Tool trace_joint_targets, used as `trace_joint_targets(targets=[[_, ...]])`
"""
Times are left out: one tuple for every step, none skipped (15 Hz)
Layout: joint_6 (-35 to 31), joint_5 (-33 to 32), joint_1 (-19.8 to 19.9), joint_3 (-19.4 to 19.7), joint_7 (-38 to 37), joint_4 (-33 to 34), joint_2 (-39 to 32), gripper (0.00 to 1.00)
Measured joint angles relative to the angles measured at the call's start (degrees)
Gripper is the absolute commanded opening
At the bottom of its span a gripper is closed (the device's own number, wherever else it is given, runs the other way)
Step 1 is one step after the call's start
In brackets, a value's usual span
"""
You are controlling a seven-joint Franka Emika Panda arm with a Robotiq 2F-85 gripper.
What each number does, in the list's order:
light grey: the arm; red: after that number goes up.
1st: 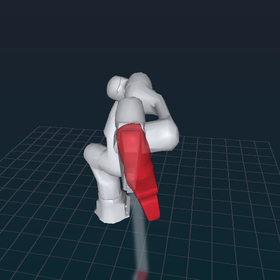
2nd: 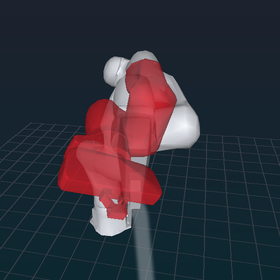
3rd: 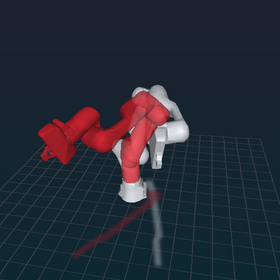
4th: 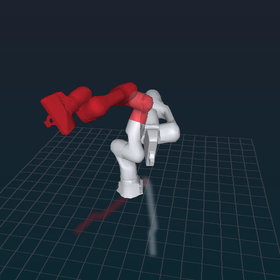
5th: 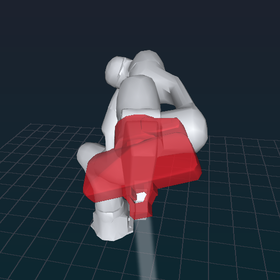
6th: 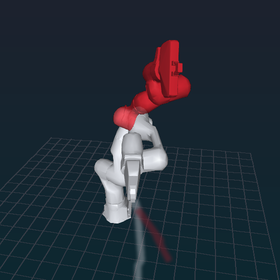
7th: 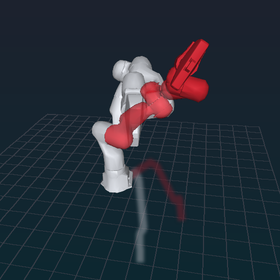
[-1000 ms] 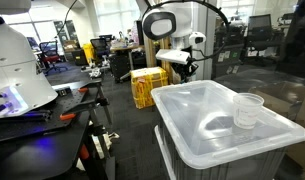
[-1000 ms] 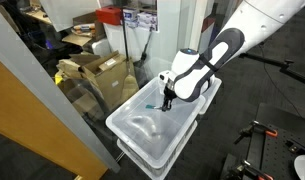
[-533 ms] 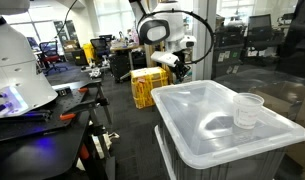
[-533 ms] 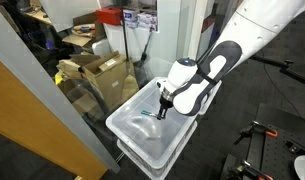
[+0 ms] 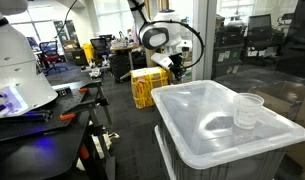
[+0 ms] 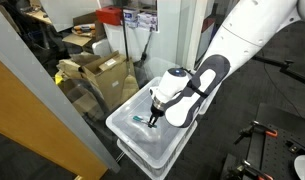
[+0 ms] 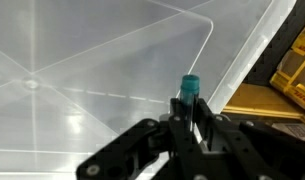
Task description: Move the marker to the left side of the storage box
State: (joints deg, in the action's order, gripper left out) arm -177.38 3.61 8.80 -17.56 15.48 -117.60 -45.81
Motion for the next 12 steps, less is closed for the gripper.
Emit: trace_joint_targets(targets=[[0.0,0.0,-0.52,0.0,-1.1,1.21,-0.9,0.05],[0.0,0.0,-1.08,0.11,-2.27,2.51,-1.83,0.05],[0.0,0.0,-1.58,0.21,-3.13,3.8,-2.78,0.05],[0.0,0.0,-2.03,0.32,-3.89,5.11,-3.78,0.05],[0.0,0.0,-2.57,0.59,-4.75,6.44,-4.77,0.05],[0.0,0.01,-3.15,0.98,-5.52,7.83,-5.8,0.05],[0.0,0.01,-3.57,1.21,-6.03,9.15,-6.84,0.05],[0.0,0.01,-3.94,1.38,-6.66,10.57,-7.96,0.05],[0.0,0.01,-4.24,1.53,-6.99,11.85,-8.98,0.05],[0.01,0.01,-4.44,1.59,-7.1,13.13,-10.01,0.05],[0.03,0.01,-4.66,1.69,-7.21,14.41,-10.99,0.05],[0.06,0.01,-4.9,1.84,-7.5,15.61,-11.91,0.05]])
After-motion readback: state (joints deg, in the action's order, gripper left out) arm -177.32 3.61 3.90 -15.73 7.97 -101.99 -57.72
